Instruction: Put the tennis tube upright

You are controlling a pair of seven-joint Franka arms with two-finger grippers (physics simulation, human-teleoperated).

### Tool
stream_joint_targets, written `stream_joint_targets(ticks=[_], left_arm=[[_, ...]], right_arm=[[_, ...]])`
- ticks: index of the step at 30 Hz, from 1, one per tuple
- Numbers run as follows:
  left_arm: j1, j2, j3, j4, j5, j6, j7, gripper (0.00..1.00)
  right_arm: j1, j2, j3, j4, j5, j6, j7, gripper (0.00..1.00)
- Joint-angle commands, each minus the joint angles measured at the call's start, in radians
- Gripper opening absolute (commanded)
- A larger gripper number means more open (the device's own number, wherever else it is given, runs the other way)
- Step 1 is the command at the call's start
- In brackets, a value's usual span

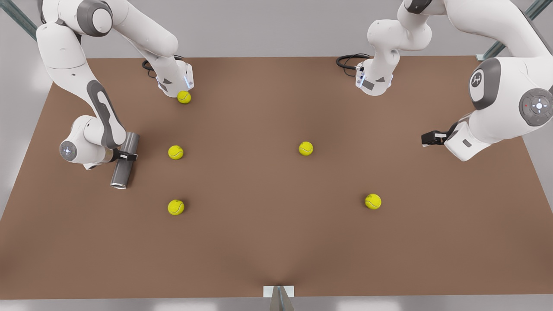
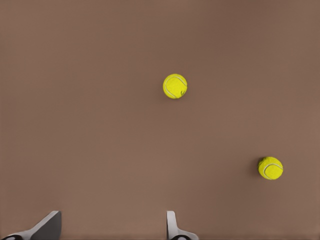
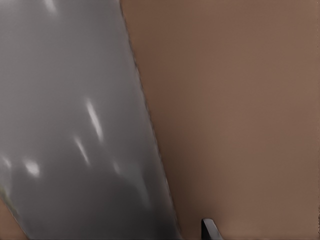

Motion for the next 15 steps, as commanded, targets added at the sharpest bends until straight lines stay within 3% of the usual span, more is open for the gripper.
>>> stream_joint_targets(ticks=[1, 15], left_arm=[[0.002, 0.000, 0.000, 0.000, 0.000, 0.000, 0.000, 1.00], [0.002, 0.003, 0.000, 0.000, 0.000, 0.000, 0.000, 1.00]], right_arm=[[0.000, 0.000, 0.000, 0.000, 0.000, 0.000, 0.000, 0.83], [-0.002, 0.008, 0.000, 0.002, 0.000, -0.011, -0.005, 0.80]])
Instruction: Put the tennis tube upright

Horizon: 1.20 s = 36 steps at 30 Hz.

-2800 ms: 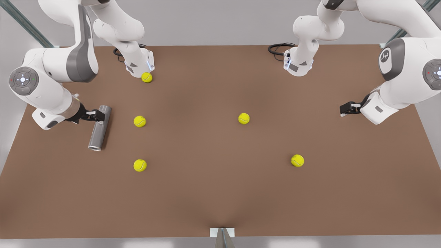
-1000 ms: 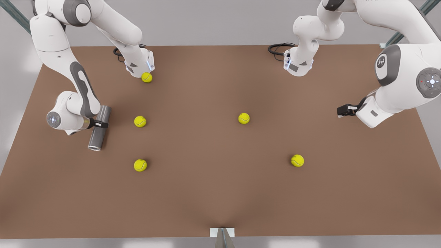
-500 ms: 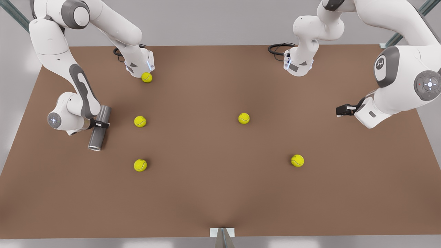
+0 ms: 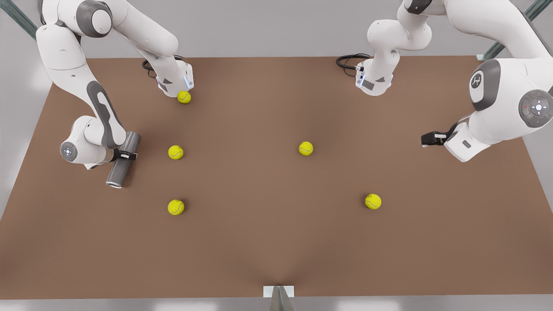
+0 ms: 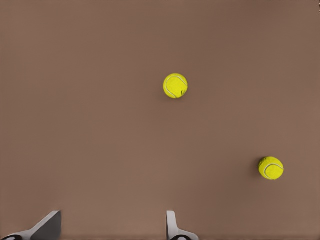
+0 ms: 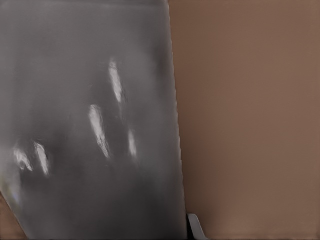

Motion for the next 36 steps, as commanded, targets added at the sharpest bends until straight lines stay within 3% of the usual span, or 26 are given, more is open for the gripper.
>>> stream_joint_targets(ticks=[1, 23, 25, 34, 36], left_arm=[[0.000, 0.000, 0.000, 0.000, 0.000, 0.000, 0.000, 1.00], [0.000, 0.008, 0.000, 0.000, -0.001, 0.003, 0.000, 1.00], [0.000, 0.008, 0.000, -0.002, -0.001, 0.003, 0.000, 1.00], [-0.001, 0.009, 0.000, -0.002, -0.001, 0.000, 0.000, 1.00], [-0.001, 0.009, 0.000, -0.008, -0.001, 0.001, 0.000, 1.00]], right_arm=[[0.000, 0.000, 0.000, 0.000, 0.000, 0.000, 0.000, 0.80], [0.049, -0.009, 0.000, 0.011, 0.000, 0.008, -0.017, 0.80], [0.049, -0.009, 0.000, 0.011, 0.000, 0.008, -0.025, 0.75], [0.043, -0.006, 0.000, 0.011, 0.000, 0.008, -0.025, 0.75], [0.042, -0.003, 0.000, 0.017, 0.000, 0.008, -0.026, 0.70]])
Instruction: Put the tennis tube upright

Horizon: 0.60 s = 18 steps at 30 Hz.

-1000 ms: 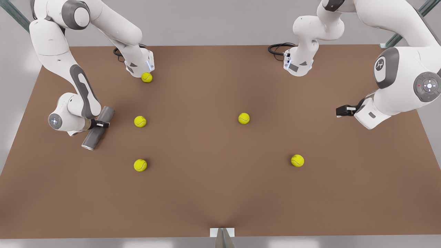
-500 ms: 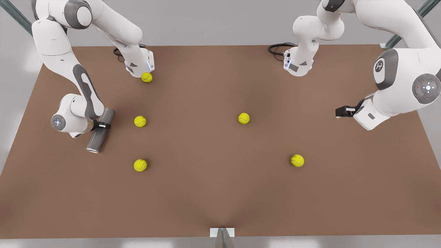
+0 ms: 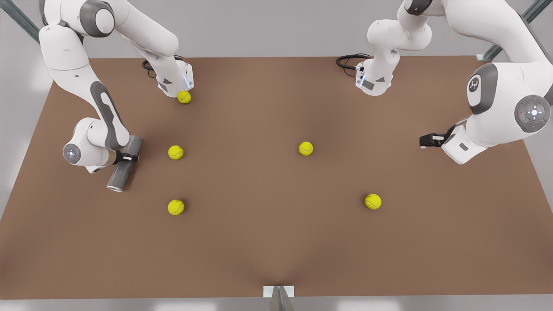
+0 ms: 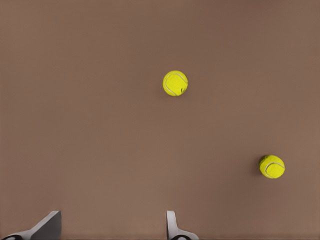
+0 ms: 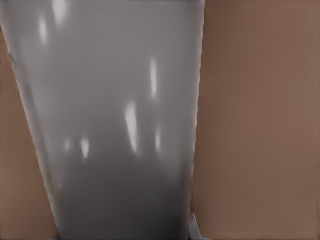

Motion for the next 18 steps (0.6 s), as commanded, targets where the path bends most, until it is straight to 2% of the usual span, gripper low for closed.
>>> stream_joint_targets(ticks=[1, 9, 18], left_arm=[[0.001, 0.000, 0.000, 0.000, 0.000, 0.000, 0.000, 1.00], [-0.001, 0.000, 0.000, -0.003, 0.000, 0.000, 0.000, 1.00], [0.001, 0.000, 0.000, -0.002, 0.000, 0.002, 0.000, 1.00]], right_arm=[[0.000, 0.000, 0.000, 0.000, -0.001, 0.000, 0.001, 0.70], [0.018, -0.009, 0.000, 0.000, -0.001, -0.009, -0.002, 0.71], [0.113, -0.034, 0.000, 0.064, 0.001, -0.012, -0.165, 0.71]])
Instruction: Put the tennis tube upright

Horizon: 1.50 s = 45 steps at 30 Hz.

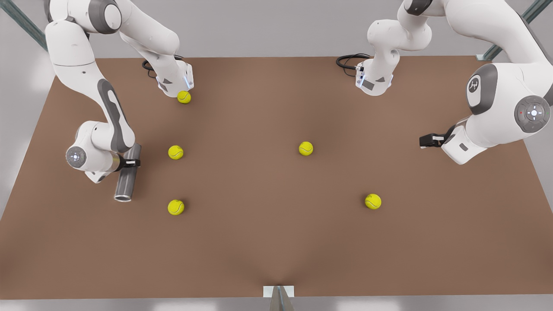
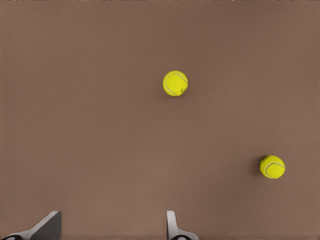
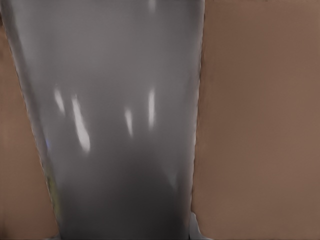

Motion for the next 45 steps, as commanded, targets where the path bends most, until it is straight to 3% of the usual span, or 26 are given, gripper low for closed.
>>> stream_joint_targets(ticks=[1, 17, 26, 31, 45], left_arm=[[-0.001, 0.000, 0.000, 0.000, 0.000, 0.000, 0.000, 1.00], [-0.001, 0.000, 0.000, 0.000, 0.000, 0.006, 0.000, 1.00], [0.001, 0.006, 0.000, 0.000, -0.001, 0.008, 0.000, 1.00], [0.001, 0.006, 0.000, 0.000, -0.001, 0.008, 0.000, 1.00], [0.001, 0.014, 0.002, -0.012, -0.001, 0.011, 0.002, 1.00]], right_arm=[[0.012, -0.001, 0.000, 0.001, -0.002, 0.000, -0.006, 0.71], [0.573, -0.021, -0.012, 0.243, -0.002, -0.124, -0.015, 0.71], [0.834, 0.154, -0.009, 0.450, -0.076, -0.092, -0.294, 0.72], [0.911, 0.248, -0.009, 0.525, -0.148, 0.018, -0.408, 0.72], [1.032, 0.430, -0.009, 0.680, -0.160, 0.092, -0.417, 0.75]])
